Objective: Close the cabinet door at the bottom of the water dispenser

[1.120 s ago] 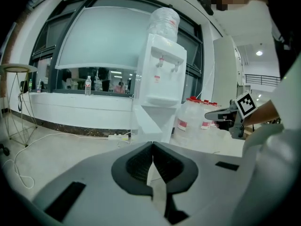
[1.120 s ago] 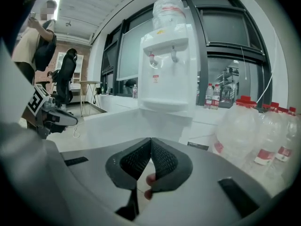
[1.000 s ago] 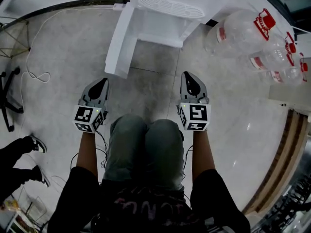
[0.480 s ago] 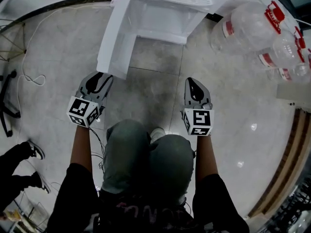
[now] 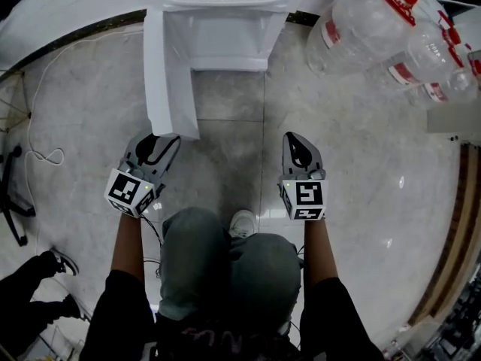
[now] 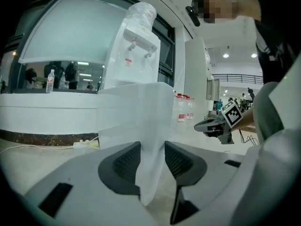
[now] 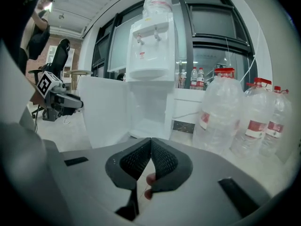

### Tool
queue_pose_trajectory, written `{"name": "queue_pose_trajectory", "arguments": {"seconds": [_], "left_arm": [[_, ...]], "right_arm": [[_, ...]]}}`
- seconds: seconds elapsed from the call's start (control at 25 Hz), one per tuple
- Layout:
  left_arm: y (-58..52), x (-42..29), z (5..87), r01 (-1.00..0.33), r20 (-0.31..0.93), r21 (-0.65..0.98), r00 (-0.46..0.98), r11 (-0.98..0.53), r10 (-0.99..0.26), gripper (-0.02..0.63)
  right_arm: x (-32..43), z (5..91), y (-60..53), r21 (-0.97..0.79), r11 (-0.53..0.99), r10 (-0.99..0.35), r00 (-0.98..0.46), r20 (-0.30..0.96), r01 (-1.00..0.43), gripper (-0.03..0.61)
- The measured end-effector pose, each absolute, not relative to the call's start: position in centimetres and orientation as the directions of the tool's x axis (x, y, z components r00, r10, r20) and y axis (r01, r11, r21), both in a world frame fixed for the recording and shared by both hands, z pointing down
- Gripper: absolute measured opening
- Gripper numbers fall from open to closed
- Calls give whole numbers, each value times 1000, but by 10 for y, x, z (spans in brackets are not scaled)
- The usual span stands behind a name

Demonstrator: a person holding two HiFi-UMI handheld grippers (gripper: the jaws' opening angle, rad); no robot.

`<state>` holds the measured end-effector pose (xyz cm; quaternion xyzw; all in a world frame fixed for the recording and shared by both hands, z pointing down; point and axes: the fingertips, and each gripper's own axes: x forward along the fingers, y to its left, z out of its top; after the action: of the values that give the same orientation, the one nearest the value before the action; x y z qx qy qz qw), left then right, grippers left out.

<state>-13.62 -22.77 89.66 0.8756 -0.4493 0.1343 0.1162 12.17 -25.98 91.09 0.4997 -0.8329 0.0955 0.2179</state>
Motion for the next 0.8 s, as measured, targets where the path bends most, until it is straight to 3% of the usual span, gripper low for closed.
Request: {"name": "queue_pose_trajectory", "arguments": {"seconds": [0.32, 0.8], "left_arm": [[-260, -57, 894, -723, 282, 70, 675, -688, -681, 135], [-347, 46, 905, -591, 259, 7, 780, -806, -570, 135]], "right_arm": [[152, 928, -257, 61, 436, -808, -361, 464, -898, 14], [210, 955, -256, 61, 363, -827, -291, 482, -930, 14]]}}
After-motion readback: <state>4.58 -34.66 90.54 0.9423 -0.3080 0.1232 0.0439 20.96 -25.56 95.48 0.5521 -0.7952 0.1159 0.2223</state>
